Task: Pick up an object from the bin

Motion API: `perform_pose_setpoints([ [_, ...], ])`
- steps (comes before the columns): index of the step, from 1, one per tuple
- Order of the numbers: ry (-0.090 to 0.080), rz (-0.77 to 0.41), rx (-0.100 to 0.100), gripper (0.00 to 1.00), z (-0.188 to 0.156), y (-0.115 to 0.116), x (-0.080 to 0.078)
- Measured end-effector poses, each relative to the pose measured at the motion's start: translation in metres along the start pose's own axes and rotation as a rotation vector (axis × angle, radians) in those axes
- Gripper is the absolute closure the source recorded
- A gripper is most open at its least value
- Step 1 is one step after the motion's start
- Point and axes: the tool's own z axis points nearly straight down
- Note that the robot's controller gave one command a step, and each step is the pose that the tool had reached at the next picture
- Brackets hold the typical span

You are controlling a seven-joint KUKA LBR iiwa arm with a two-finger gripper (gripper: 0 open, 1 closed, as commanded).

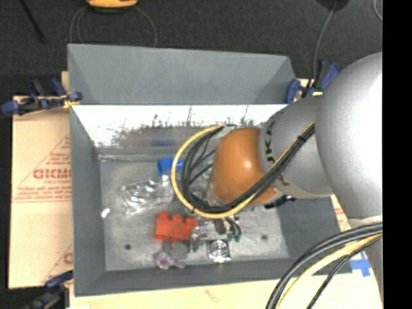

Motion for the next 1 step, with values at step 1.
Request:
perform_pose_setpoints([
  [1,0.014,-0.168,-0.002,1.0,-0.1366,0.0027,0.0118],
])
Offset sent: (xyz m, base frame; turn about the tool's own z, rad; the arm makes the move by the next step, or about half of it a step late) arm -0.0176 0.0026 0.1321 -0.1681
